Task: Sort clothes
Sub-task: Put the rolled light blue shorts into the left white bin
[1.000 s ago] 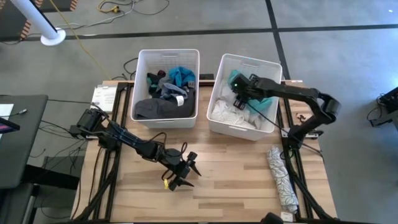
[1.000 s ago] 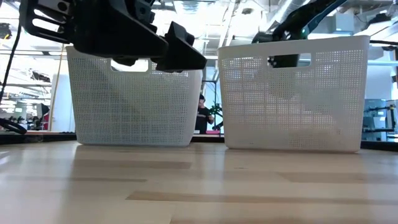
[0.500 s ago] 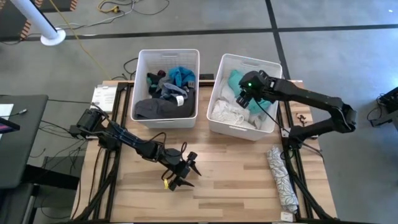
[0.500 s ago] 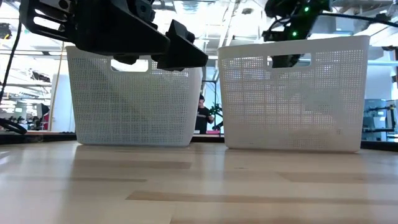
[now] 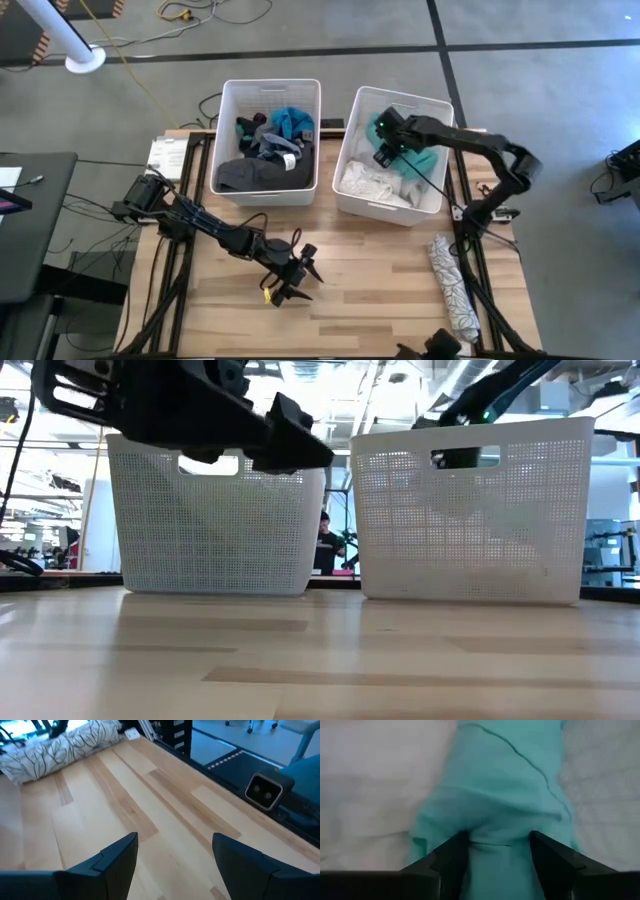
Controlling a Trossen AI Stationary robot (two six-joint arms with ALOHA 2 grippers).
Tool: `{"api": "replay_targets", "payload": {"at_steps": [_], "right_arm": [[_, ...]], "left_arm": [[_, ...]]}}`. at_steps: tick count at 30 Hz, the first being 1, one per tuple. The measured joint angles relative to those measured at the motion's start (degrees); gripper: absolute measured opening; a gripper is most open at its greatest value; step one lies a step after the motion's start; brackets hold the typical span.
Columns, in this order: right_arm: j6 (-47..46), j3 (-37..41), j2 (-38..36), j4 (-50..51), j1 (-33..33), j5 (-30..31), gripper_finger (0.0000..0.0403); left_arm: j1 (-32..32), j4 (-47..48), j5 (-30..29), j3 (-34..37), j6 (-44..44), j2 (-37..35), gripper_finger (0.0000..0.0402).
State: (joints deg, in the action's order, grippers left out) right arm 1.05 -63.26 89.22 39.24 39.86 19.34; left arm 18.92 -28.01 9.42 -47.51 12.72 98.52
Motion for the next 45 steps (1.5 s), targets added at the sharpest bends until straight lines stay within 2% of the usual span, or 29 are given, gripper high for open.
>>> {"api": "replay_targets", "payload": {"at_steps": [2, 4, 6, 9, 11, 13, 23, 30, 35, 41, 45], "right_arm": [[-0.7, -0.1, 2.2, 0.8, 1.2, 0.0, 0.0224], [-0.7, -0.2, 3.4, 1.2, 1.1, 0.0, 0.0201], [0.3, -0.2, 3.7, 1.0, 0.0, 0.1, 0.0156], [2.0, -0.1, 2.8, 0.2, -2.2, 0.3, 0.0049], [2.4, 0.0, 1.6, -0.2, -3.4, -0.3, 0.0019], [1.5, -0.2, 0.0, 0.2, -4.3, -0.2, 0.0015], [-1.1, -6.7, -13.5, -0.2, -14.6, 8.8, 0.0002], [3.3, -11.9, -18.4, -12.4, -22.4, 11.0, 0.0001], [8.6, -15.3, -16.8, -25.1, -25.5, 10.3, 0.0000], [11.4, -21.9, -9.1, -32.9, -24.8, 2.5, 0.0000], [13.2, -29.9, -1.8, -35.3, -23.7, -3.2, 0.0000]], "left_arm": [[0.0, 1.0, 0.0, 0.0, 0.0, 0.0, 0.0249], [0.0, 1.4, 0.0, 0.0, 0.0, 0.0, 0.0249], [0.0, 1.6, 0.0, 0.0, 0.2, 0.0, 0.0249], [0.0, 1.6, 0.0, 0.0, 1.1, 0.0, 0.0249], [0.0, 1.6, -0.7, 0.0, 1.2, 0.0, 0.0249], [0.0, 1.6, -1.8, 0.0, 1.1, 0.0, 0.0249], [0.1, 4.4, -2.0, 0.0, -0.4, 0.0, 0.0249], [0.1, 7.6, -2.8, 0.0, -0.9, 0.0, 0.0249], [0.1, 9.6, -2.9, 0.0, -2.2, 0.0, 0.0249], [0.1, 12.4, -2.9, 0.0, -4.0, 0.0, 0.0249], [0.1, 13.5, -2.9, 0.0, -4.7, 0.0, 0.0249]]}}
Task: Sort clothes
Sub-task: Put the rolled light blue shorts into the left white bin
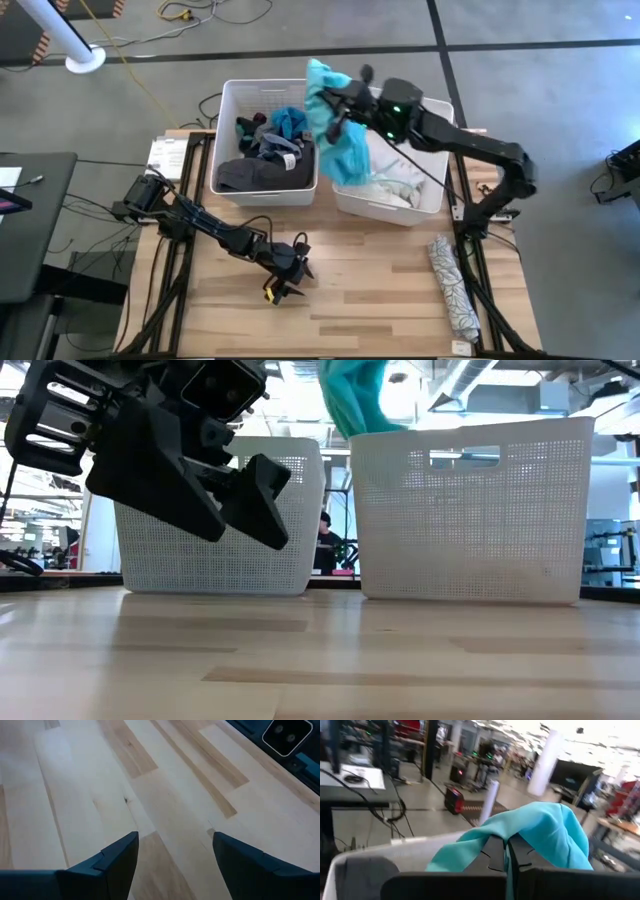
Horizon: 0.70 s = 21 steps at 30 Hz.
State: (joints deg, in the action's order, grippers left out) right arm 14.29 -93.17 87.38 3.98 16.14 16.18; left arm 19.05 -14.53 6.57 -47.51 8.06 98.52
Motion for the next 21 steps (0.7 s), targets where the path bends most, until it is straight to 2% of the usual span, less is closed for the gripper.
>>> {"api": "replay_targets", "payload": {"at_steps": [12, 16, 21], "right_arm": [[1.5, -26.4, 19.8, -5.3, 2.2, -17.4, 0.0000], [0.5, -31.0, 23.5, -3.1, 3.4, -18.3, 0.0000], [-4.7, -31.1, 26.6, 7.1, 6.5, -17.8, 0.0005]], "left_arm": [[0.0, 1.3, -0.9, 0.0, -0.2, 0.0, 0.0249], [0.0, 1.8, -0.9, 0.0, -0.3, 0.0, 0.0249], [0.0, 2.8, -0.9, 0.0, -0.4, 0.0, 0.0249]]}}
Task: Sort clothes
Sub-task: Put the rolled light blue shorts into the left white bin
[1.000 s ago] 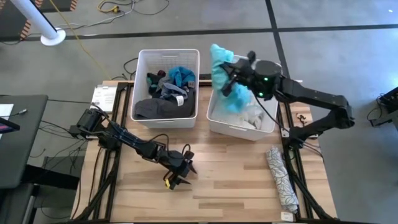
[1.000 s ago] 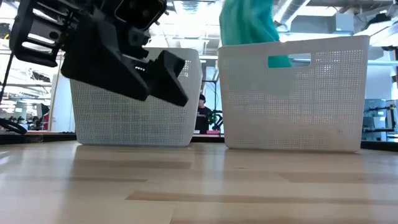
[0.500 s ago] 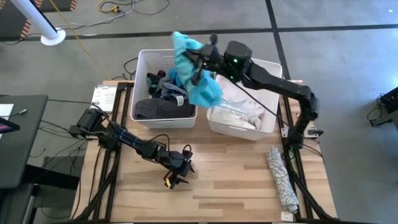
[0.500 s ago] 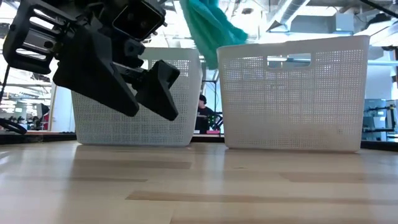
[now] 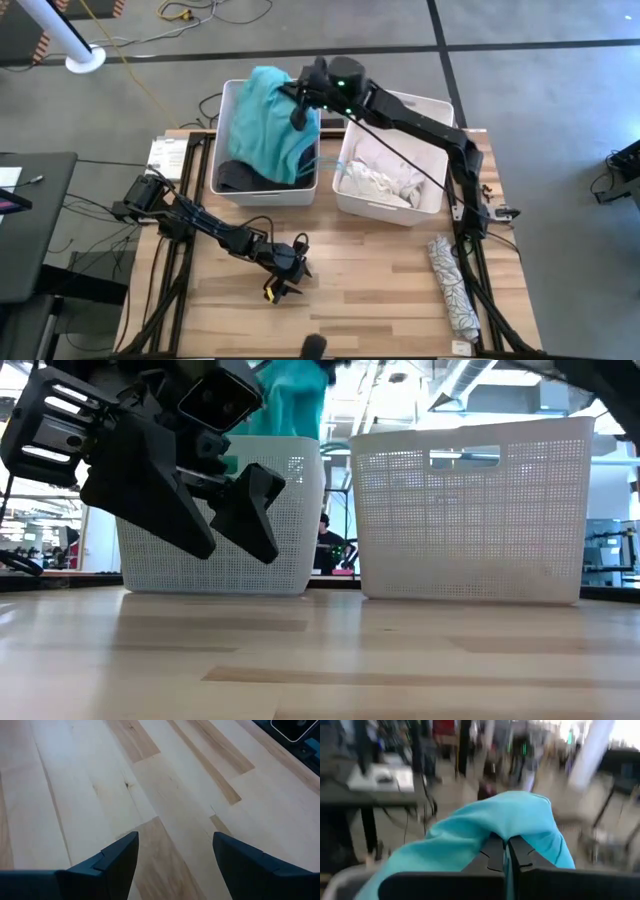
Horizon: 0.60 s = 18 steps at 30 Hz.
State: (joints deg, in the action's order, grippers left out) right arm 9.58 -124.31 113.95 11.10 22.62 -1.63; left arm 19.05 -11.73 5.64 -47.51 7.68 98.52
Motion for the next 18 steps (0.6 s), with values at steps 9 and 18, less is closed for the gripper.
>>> {"api": "replay_targets", "payload": {"at_steps": [9, 18], "right_arm": [[-9.1, 0.0, 5.9, 19.0, 4.3, -3.2, 0.0012], [-7.0, 0.0, 4.9, 23.9, 3.7, -4.3, 0.0127]], "left_arm": [[0.0, 0.4, 0.0, 0.0, 0.0, 0.0, 0.0249], [0.0, 0.6, -0.1, 0.0, -0.2, 0.0, 0.0249]]}}
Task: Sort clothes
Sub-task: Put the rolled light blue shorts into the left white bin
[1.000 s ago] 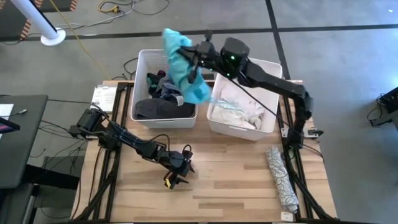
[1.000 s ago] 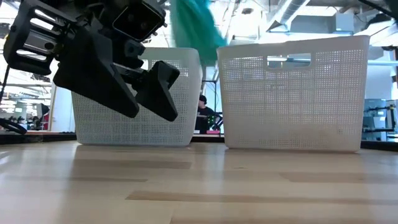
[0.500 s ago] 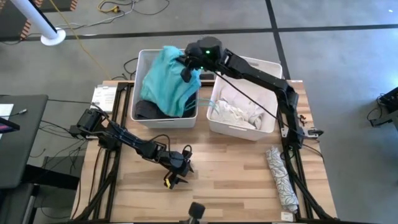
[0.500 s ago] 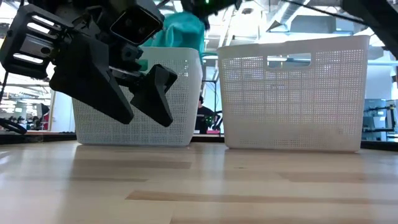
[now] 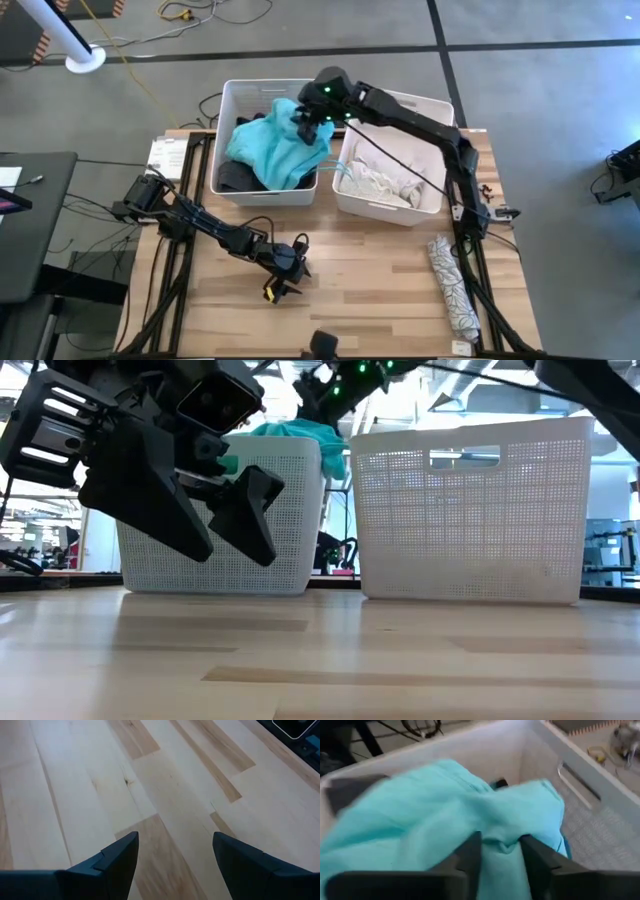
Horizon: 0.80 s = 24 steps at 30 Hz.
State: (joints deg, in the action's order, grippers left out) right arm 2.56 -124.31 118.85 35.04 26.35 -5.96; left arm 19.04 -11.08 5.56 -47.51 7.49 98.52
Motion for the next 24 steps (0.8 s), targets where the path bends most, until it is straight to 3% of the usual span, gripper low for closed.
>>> {"api": "replay_targets", "payload": {"at_steps": [5, 8, 15, 24], "right_arm": [[3.0, -0.1, -5.5, 5.0, -1.7, -0.1, 0.0219], [3.9, -0.1, -8.4, 10.9, -3.3, 0.7, 0.0250], [4.1, 0.0, -12.3, 27.1, -9.3, 2.5, 0.0251], [4.6, 0.1, -6.3, 35.4, -13.5, 12.2, 0.0235]], "left_arm": [[0.0, 0.2, 0.0, 0.0, 0.0, 0.0, 0.0249], [0.0, 0.2, 0.0, 0.0, 0.2, 0.0, 0.0249], [0.0, 0.1, 0.0, 0.0, 1.0, 0.0, 0.0249], [0.0, -0.6, 0.0, 0.0, 1.0, 0.0, 0.0249]]}}
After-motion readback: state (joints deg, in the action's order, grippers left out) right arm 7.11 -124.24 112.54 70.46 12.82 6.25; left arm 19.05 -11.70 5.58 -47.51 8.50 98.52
